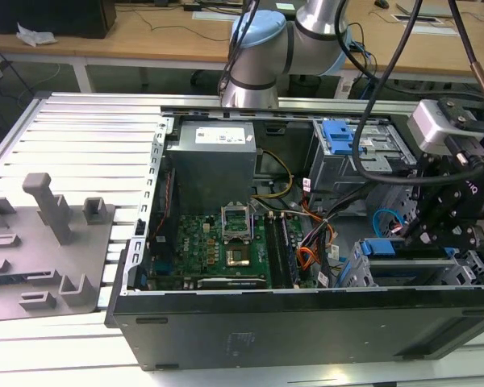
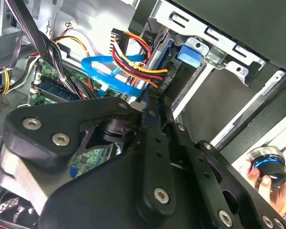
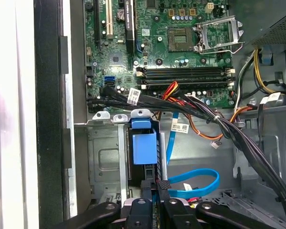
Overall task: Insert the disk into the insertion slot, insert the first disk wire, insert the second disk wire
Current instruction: 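Insert the second disk wire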
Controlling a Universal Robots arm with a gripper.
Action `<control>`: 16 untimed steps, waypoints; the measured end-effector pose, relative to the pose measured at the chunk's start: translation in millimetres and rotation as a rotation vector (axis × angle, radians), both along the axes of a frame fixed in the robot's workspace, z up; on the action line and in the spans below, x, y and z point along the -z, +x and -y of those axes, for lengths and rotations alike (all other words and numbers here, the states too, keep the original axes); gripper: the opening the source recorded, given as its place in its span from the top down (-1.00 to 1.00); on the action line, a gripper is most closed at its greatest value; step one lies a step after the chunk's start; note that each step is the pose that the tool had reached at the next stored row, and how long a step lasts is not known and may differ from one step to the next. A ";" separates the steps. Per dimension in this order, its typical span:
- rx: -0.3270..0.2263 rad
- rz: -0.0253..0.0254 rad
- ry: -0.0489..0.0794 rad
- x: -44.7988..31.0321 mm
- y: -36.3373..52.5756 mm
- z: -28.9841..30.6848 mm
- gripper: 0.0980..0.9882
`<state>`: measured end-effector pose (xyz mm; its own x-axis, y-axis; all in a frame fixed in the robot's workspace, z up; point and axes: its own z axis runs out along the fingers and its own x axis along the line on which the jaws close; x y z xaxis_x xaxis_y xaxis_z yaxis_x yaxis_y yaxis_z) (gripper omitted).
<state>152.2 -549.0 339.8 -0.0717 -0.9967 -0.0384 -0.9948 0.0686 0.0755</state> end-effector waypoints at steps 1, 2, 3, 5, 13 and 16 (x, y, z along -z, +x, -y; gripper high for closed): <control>0.000 -0.0001 0.000 0.0 0.0 0.0 0.68; 0.000 -0.0001 0.000 0.0 0.0 0.1 0.68; 0.000 -0.0001 0.000 0.0 0.0 0.1 0.68; 0.000 -0.0001 0.000 -3.6 0.0 0.2 0.68; 0.000 0.0000 -0.002 -25.1 -0.4 -0.7 0.98; 0.000 0.0008 -0.002 -27.7 -1.8 -0.7 0.98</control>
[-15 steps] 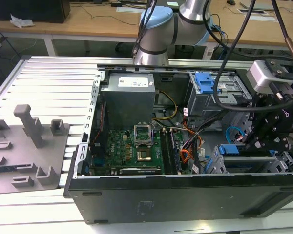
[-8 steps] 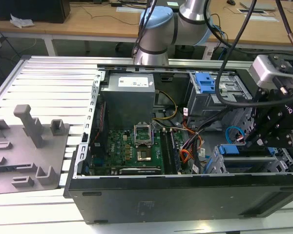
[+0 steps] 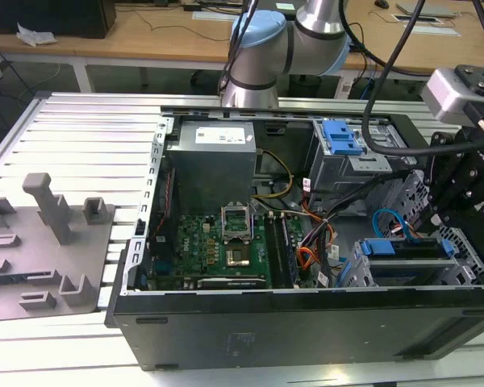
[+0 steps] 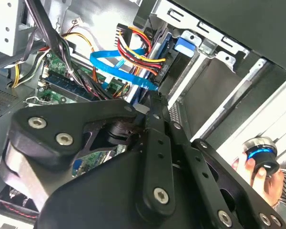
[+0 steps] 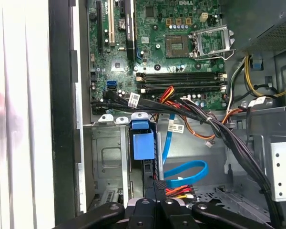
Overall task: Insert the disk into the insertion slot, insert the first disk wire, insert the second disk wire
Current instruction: 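Insert the second disk wire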
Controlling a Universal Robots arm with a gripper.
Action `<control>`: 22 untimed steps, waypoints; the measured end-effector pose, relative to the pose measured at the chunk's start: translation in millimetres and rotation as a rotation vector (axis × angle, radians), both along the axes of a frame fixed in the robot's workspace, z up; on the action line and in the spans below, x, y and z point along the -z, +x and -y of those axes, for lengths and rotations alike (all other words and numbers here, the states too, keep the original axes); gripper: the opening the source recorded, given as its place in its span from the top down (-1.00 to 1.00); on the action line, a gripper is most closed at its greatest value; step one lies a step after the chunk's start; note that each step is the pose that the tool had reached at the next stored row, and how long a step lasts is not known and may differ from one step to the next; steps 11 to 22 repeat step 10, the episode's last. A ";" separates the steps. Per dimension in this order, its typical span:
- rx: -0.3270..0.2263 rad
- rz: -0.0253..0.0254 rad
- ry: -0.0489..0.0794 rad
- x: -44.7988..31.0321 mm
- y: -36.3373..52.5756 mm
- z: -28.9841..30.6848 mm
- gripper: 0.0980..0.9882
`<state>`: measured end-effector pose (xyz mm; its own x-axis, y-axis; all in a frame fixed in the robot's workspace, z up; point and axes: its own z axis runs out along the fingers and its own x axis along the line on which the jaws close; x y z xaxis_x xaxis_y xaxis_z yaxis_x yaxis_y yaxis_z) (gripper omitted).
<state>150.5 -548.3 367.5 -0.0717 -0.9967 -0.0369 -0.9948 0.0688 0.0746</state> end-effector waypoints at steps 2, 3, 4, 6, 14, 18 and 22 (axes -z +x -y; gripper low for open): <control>0.000 0.0011 0.000 -0.1 -3.6 0.0 0.98; 0.000 0.0012 0.000 -0.2 -3.8 0.1 0.98; 0.000 0.0011 0.000 -0.2 -3.8 0.0 0.98; 0.000 0.0011 0.000 -0.2 -4.0 0.0 0.98; 0.000 0.0012 0.000 -0.2 -4.1 0.0 0.98; 0.000 0.0012 0.000 -0.2 -4.1 0.0 0.98; 0.000 0.0012 0.000 -0.2 -4.1 0.0 0.98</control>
